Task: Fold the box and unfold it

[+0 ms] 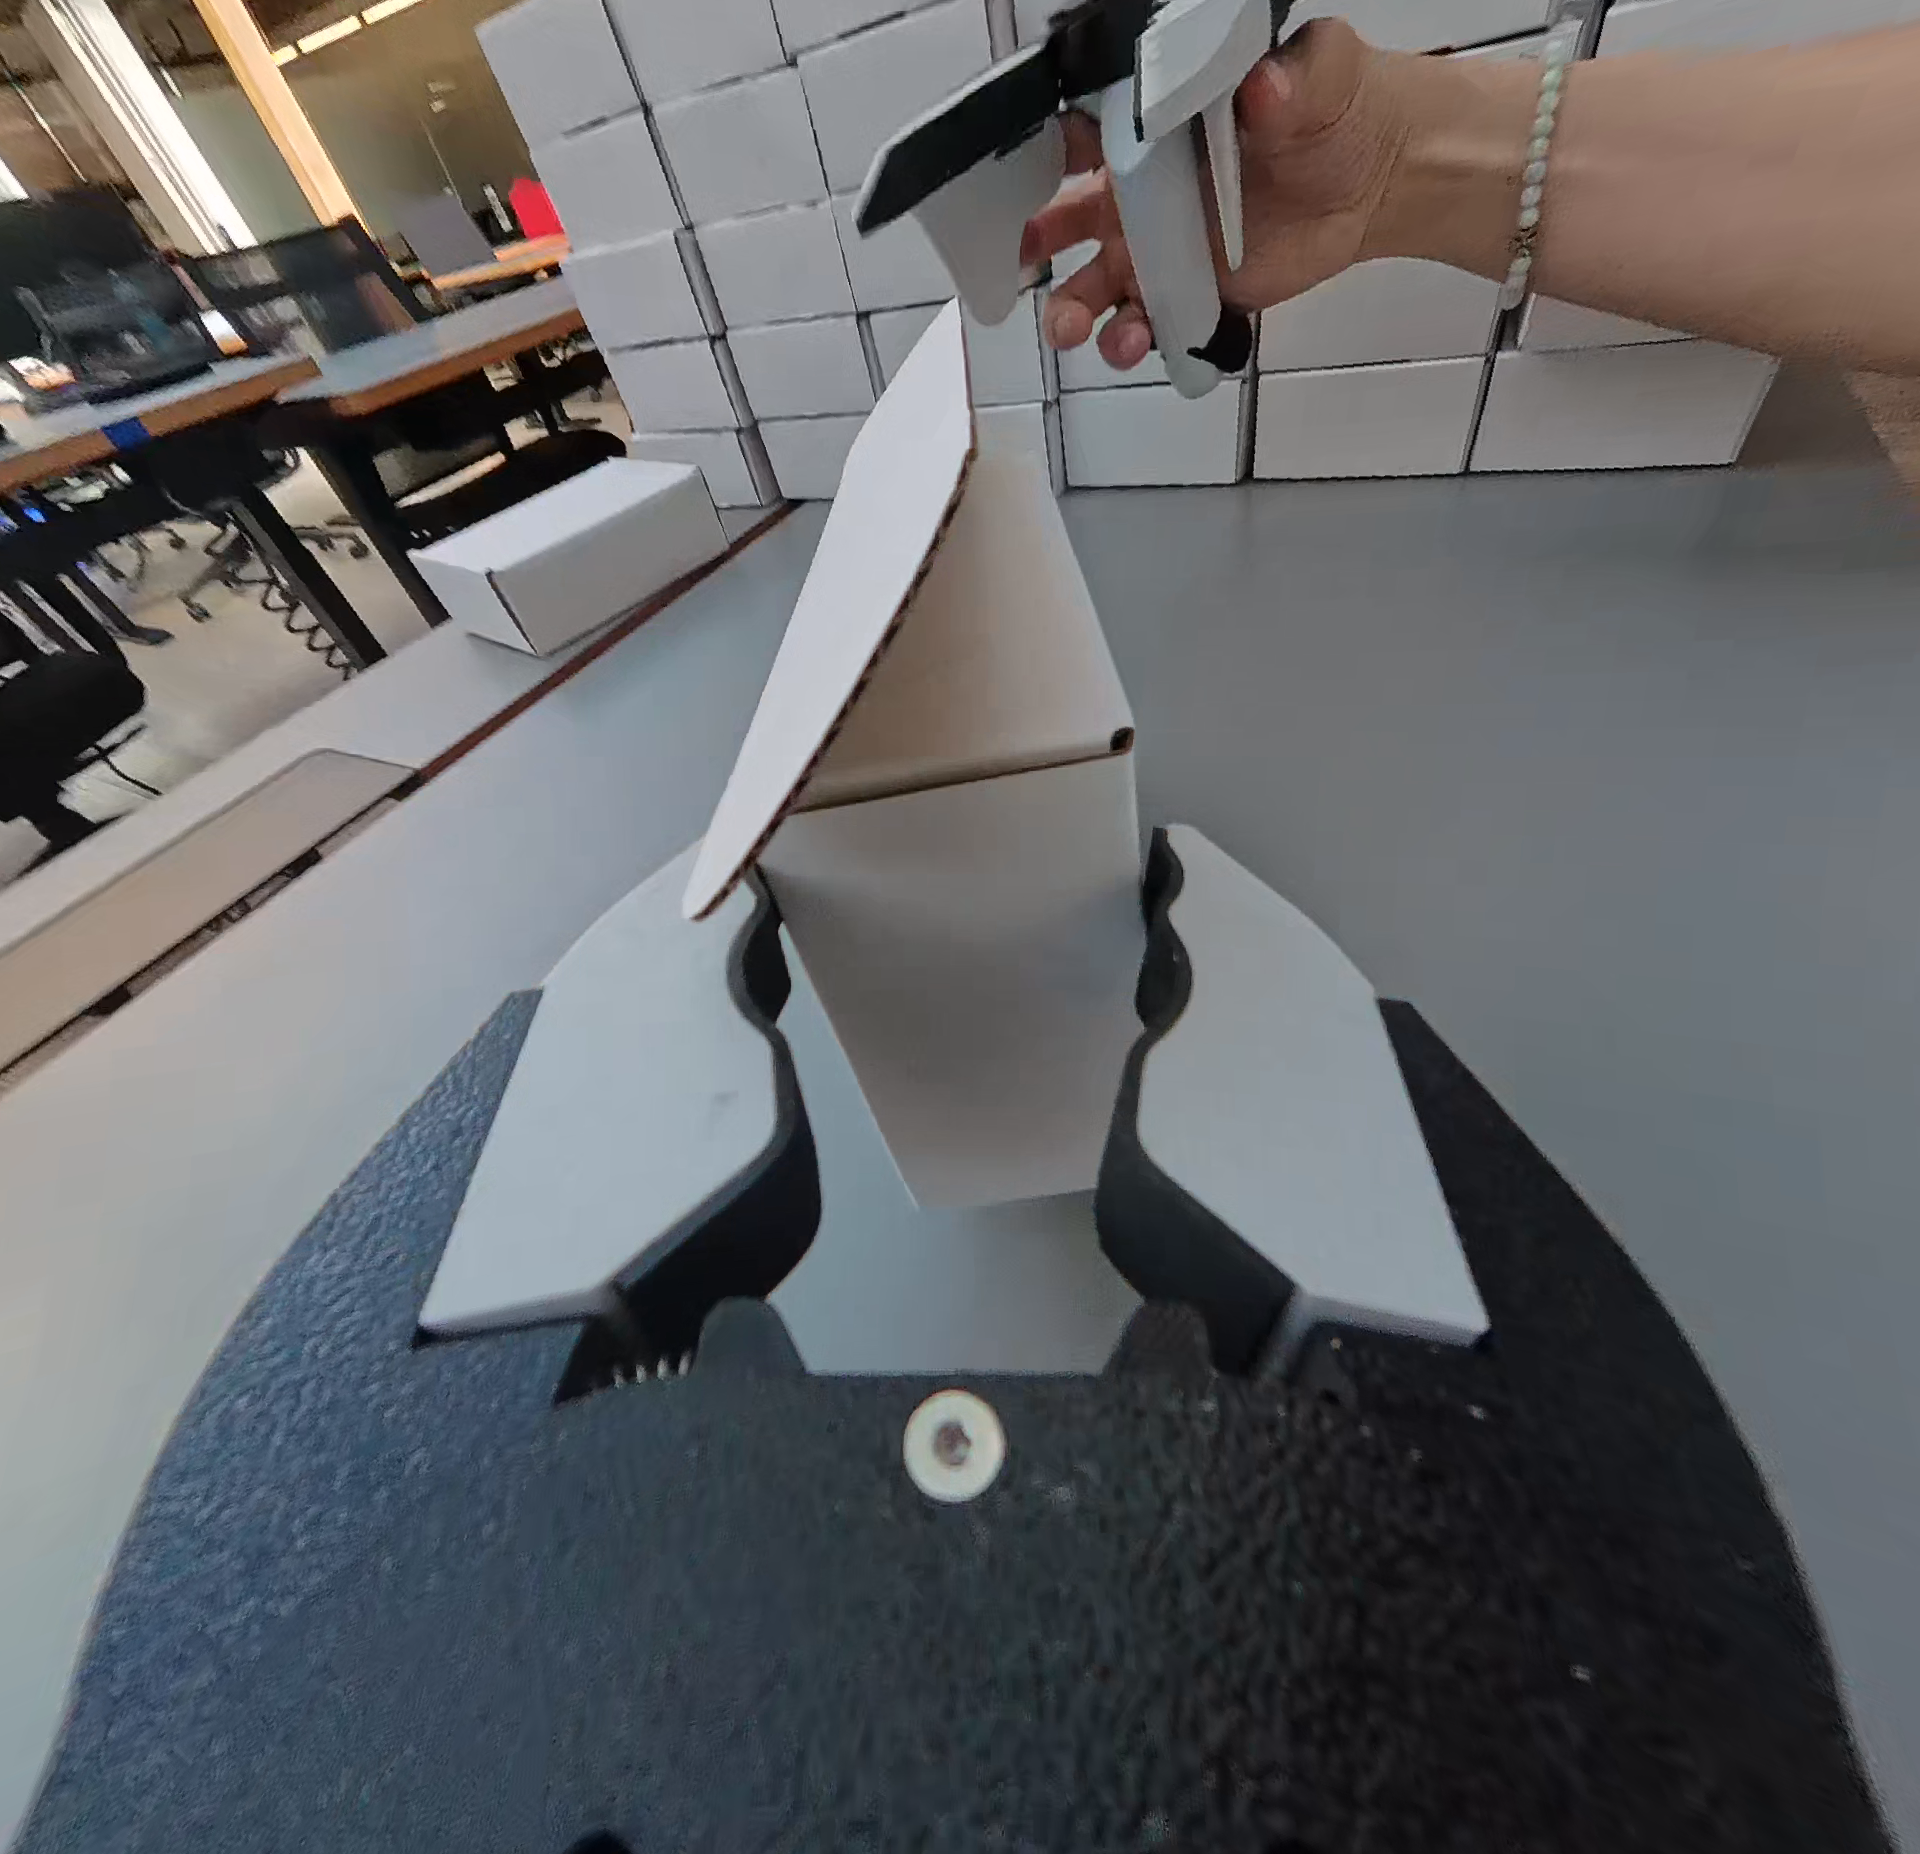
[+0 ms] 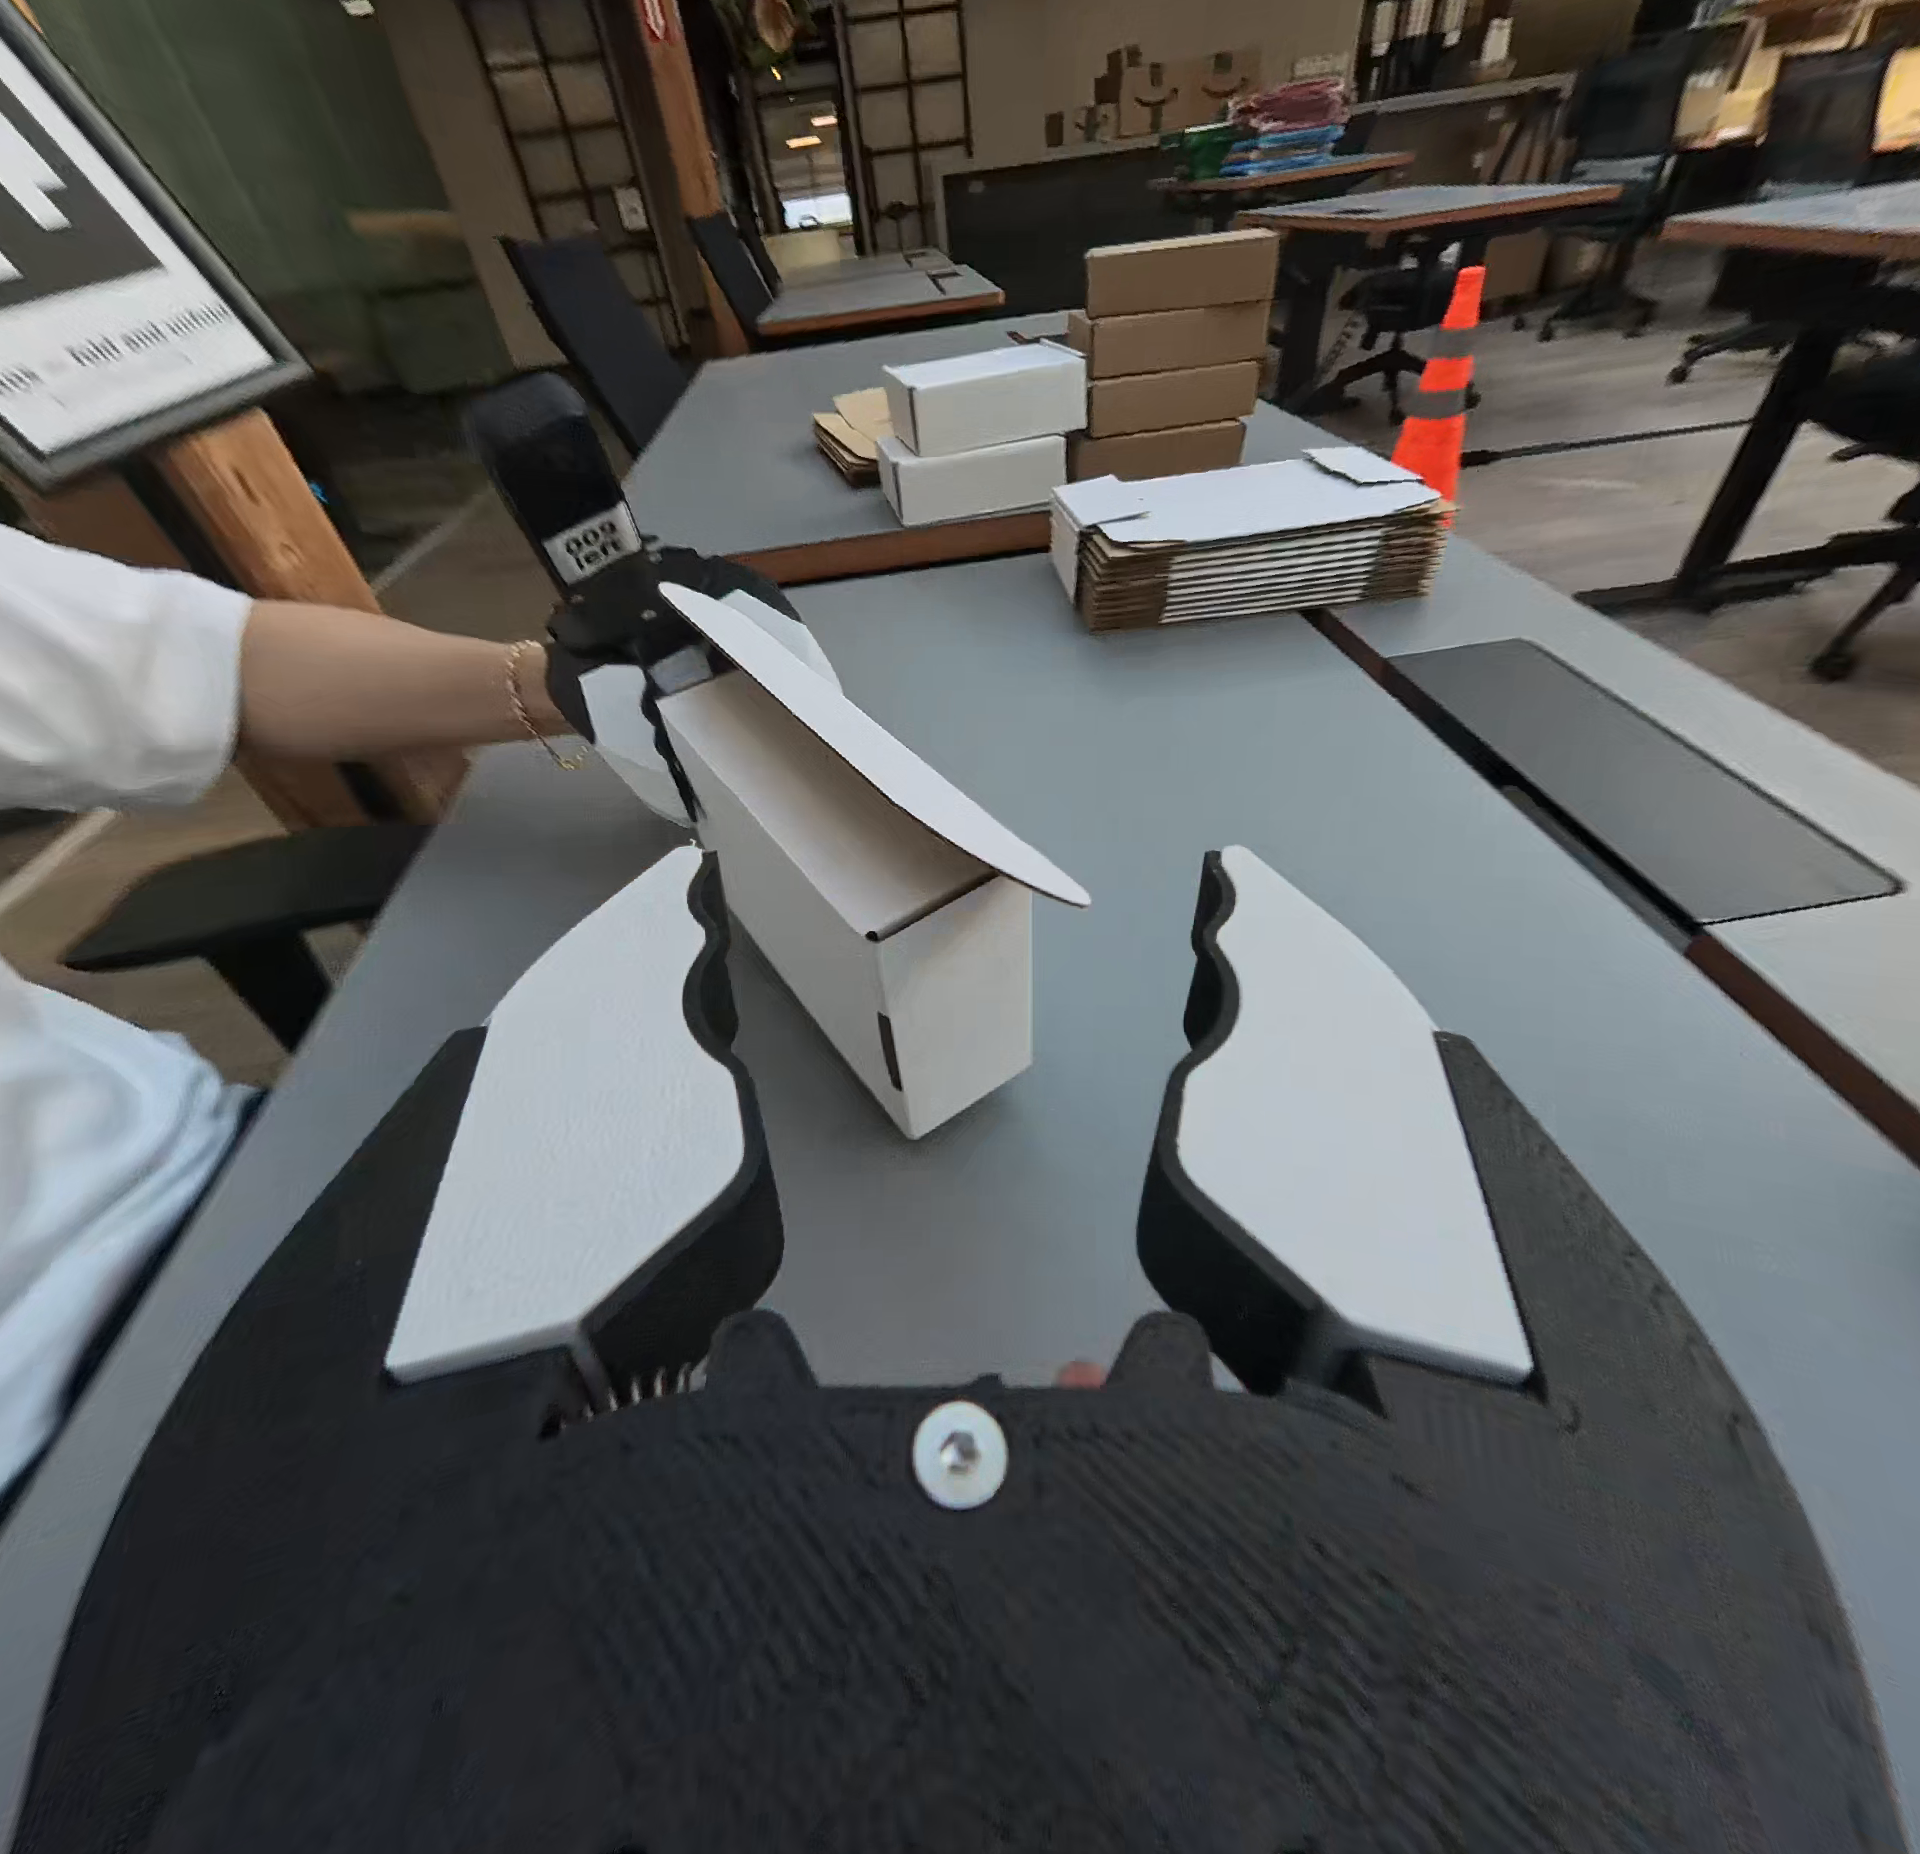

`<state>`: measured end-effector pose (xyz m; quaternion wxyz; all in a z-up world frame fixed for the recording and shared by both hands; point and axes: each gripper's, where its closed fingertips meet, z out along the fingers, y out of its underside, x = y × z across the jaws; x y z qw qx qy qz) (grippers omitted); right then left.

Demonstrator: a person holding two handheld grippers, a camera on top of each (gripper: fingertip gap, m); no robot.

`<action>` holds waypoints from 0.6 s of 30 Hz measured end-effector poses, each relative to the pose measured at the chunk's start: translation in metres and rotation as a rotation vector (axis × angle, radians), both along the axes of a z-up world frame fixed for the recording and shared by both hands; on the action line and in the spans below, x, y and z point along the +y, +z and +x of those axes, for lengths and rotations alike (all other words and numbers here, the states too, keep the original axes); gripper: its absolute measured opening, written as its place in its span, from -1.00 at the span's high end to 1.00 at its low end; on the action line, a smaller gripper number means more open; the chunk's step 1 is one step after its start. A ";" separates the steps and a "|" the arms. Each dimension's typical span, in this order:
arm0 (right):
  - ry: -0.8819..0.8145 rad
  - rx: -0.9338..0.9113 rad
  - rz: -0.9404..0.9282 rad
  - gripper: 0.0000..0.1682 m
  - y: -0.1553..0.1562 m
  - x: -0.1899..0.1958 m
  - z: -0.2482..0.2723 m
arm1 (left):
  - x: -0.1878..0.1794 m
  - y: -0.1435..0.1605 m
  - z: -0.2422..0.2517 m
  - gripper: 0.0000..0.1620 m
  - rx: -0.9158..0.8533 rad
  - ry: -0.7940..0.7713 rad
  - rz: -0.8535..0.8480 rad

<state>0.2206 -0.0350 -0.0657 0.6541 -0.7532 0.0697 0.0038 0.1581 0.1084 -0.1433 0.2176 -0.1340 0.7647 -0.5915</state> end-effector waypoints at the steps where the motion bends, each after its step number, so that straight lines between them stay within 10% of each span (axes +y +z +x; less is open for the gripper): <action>1: -0.030 -0.087 -0.037 0.06 -0.008 0.000 0.001 | 0.000 -0.010 0.001 0.19 0.045 -0.015 0.005; 8: -0.021 -0.281 -0.200 0.33 -0.046 0.017 0.002 | -0.004 -0.027 0.001 0.19 0.083 -0.075 0.110; 13: 0.053 -0.345 -0.180 0.91 -0.042 0.024 -0.005 | -0.003 -0.028 0.002 0.18 0.105 -0.089 0.146; 18: 0.033 -0.207 -0.196 0.93 -0.041 0.025 -0.002 | -0.001 -0.028 0.005 0.18 0.119 -0.089 0.176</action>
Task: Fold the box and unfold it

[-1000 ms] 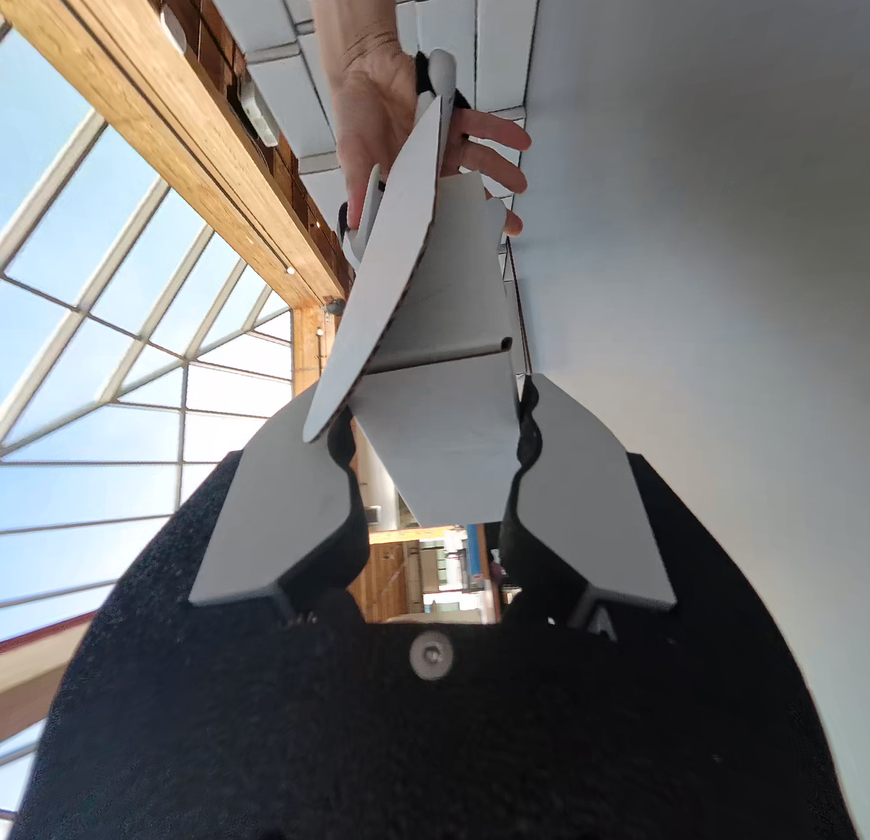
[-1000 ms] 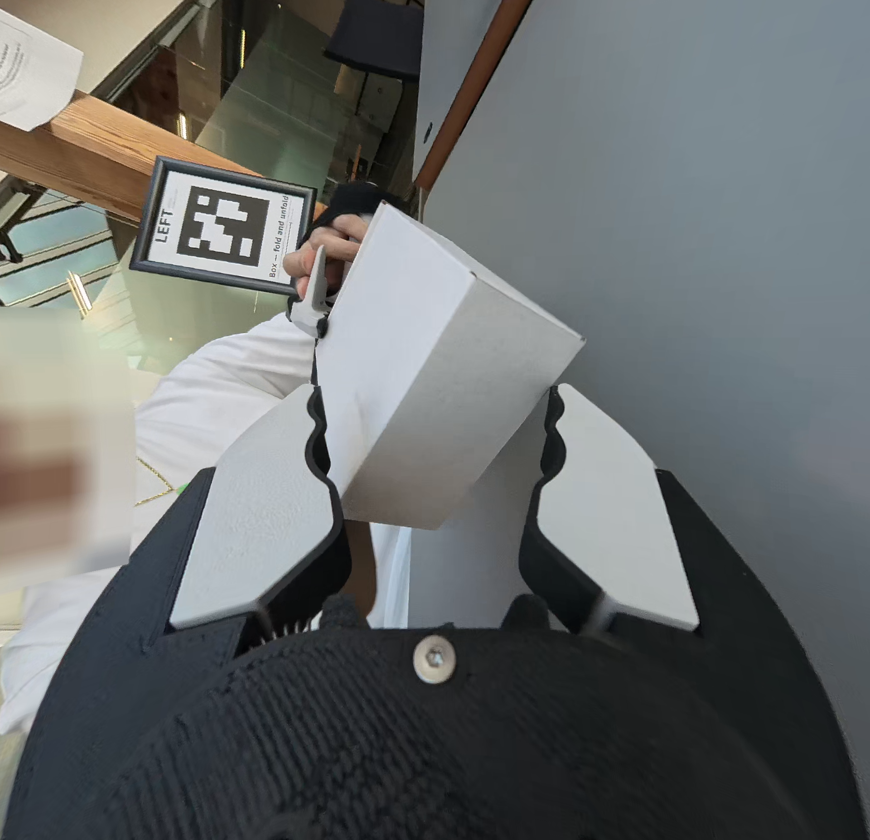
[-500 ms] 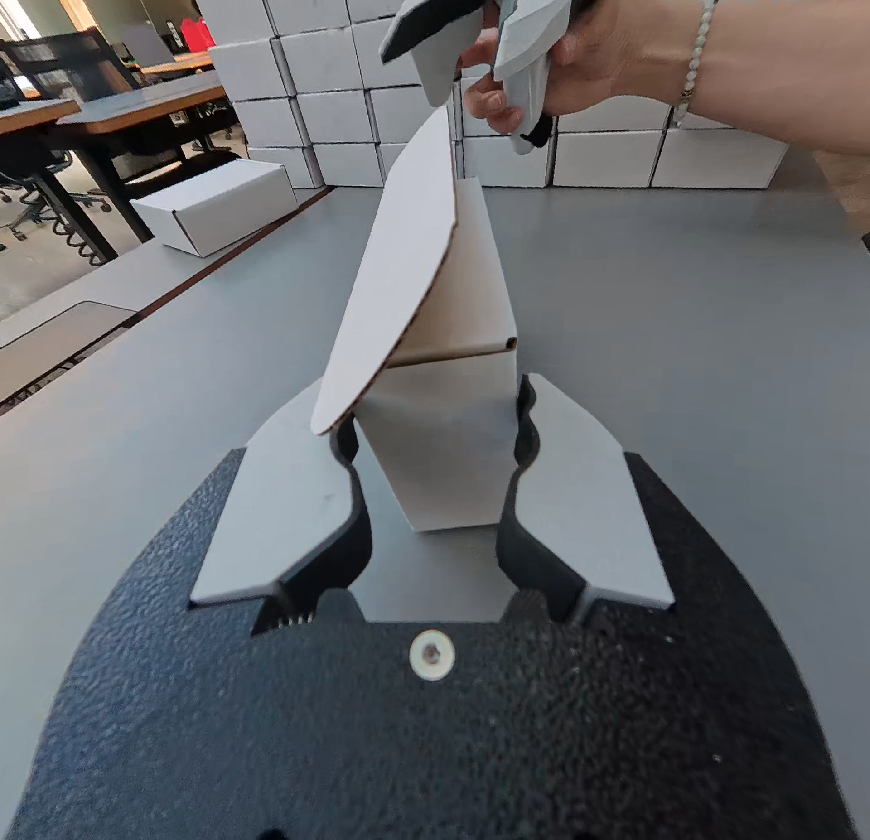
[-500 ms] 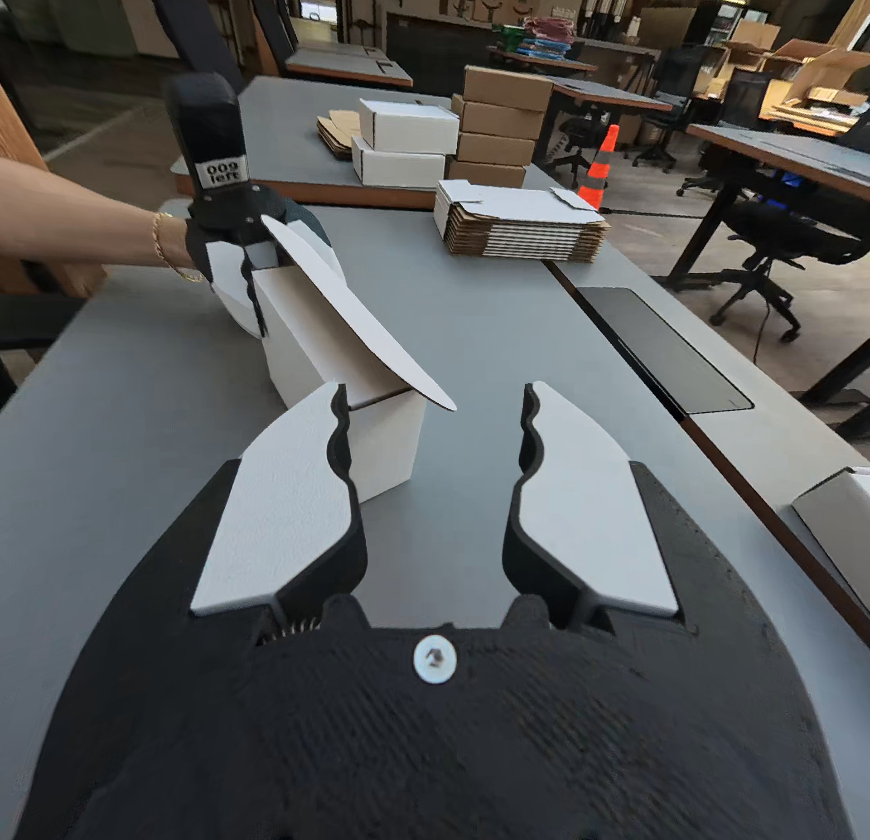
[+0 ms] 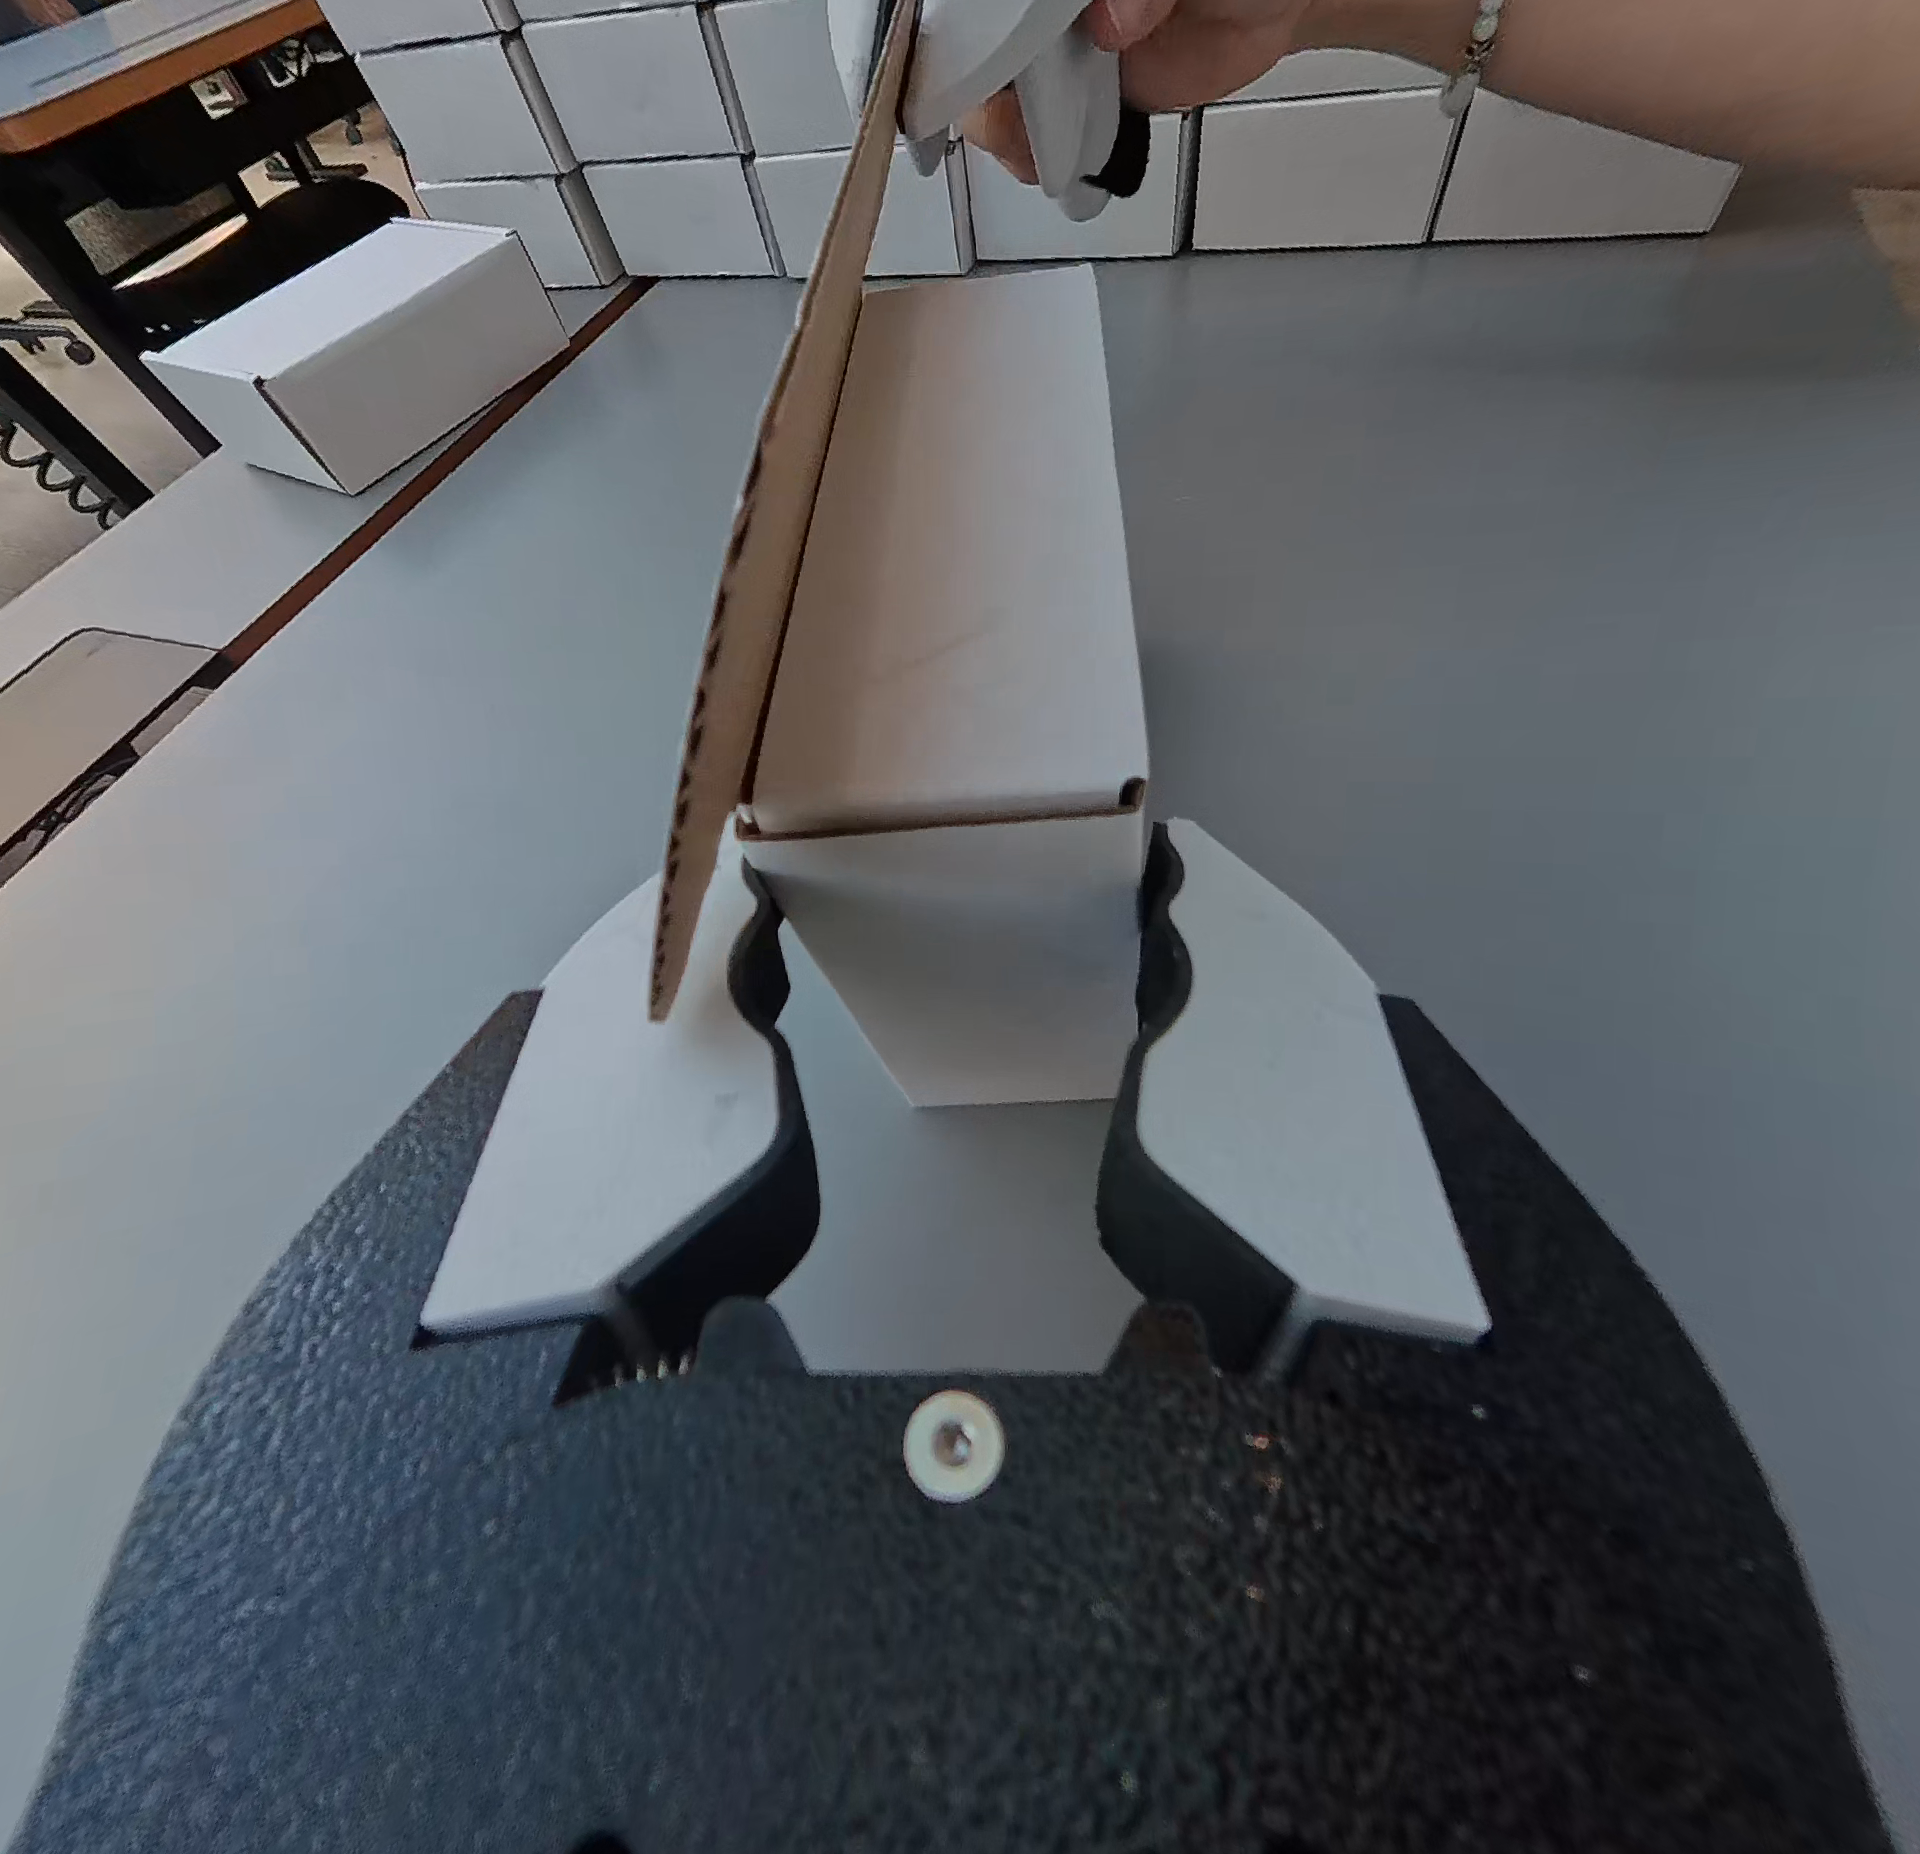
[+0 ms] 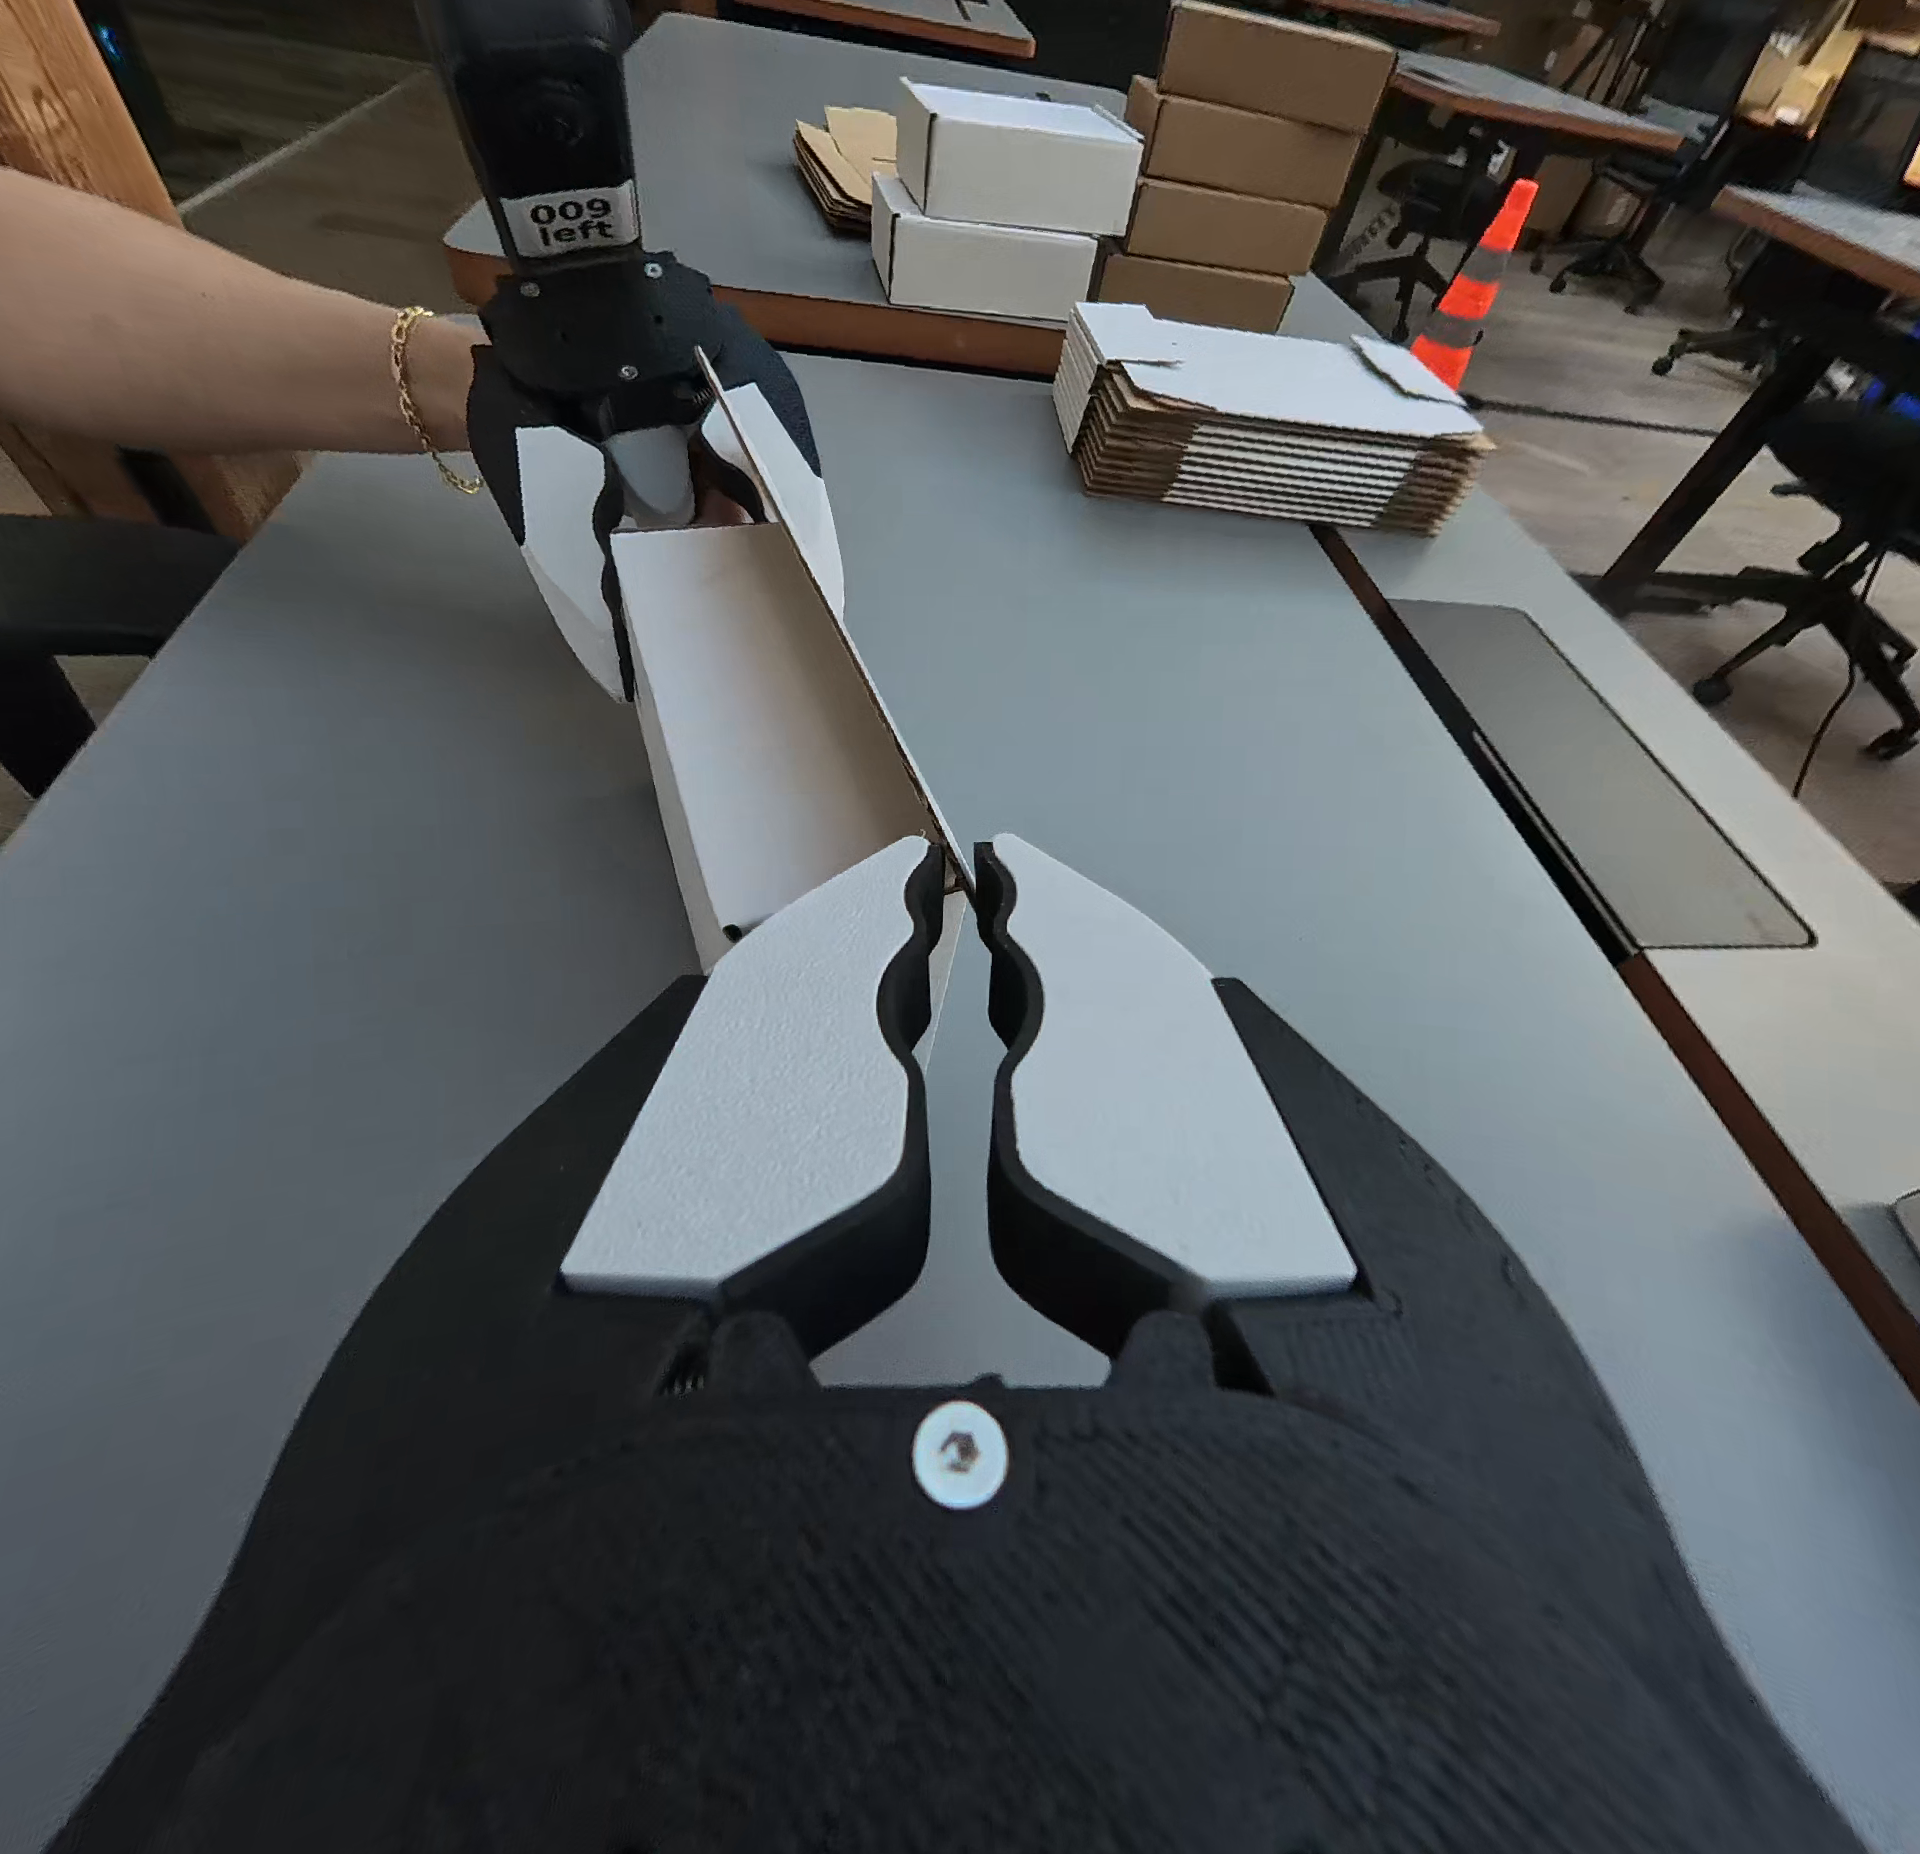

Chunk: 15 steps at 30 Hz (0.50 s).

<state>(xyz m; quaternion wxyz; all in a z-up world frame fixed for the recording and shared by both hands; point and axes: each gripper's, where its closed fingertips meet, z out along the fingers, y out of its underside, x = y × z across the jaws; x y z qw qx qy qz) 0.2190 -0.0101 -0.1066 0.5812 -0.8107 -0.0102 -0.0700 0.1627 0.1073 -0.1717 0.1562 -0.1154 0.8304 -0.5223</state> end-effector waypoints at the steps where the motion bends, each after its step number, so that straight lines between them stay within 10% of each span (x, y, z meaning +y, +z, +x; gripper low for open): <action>1: -0.015 0.062 -0.007 0.93 0.000 0.000 0.001 | 0.000 -0.001 0.001 0.18 0.001 0.008 0.014; 15: -0.415 0.491 0.100 0.94 0.002 0.003 0.021 | -0.006 -0.005 0.016 0.20 0.089 0.225 0.146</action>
